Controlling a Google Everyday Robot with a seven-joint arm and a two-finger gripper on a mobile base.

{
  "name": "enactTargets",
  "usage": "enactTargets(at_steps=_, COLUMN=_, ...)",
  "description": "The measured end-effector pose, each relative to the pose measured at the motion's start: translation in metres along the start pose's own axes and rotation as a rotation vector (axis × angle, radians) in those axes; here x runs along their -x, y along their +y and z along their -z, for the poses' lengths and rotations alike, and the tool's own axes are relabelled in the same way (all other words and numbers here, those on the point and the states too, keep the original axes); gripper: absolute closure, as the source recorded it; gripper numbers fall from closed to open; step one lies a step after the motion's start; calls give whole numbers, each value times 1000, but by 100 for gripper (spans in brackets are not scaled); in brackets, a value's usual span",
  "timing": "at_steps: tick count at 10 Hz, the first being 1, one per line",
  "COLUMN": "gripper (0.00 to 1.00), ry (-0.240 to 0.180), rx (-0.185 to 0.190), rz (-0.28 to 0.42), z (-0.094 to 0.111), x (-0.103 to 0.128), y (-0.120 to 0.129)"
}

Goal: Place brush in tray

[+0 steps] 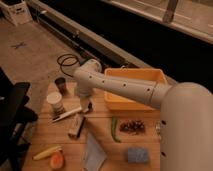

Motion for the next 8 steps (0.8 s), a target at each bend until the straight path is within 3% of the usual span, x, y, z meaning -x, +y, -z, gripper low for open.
enactTargets(at_steps=5, gripper=35, ry=-50, rx=4, rz=9, z=-31, x=11, y=-15)
enactTargets(at_steps=8, gripper=35, ry=-91, rx=30, rz=25, z=-65, x=24, y=-29)
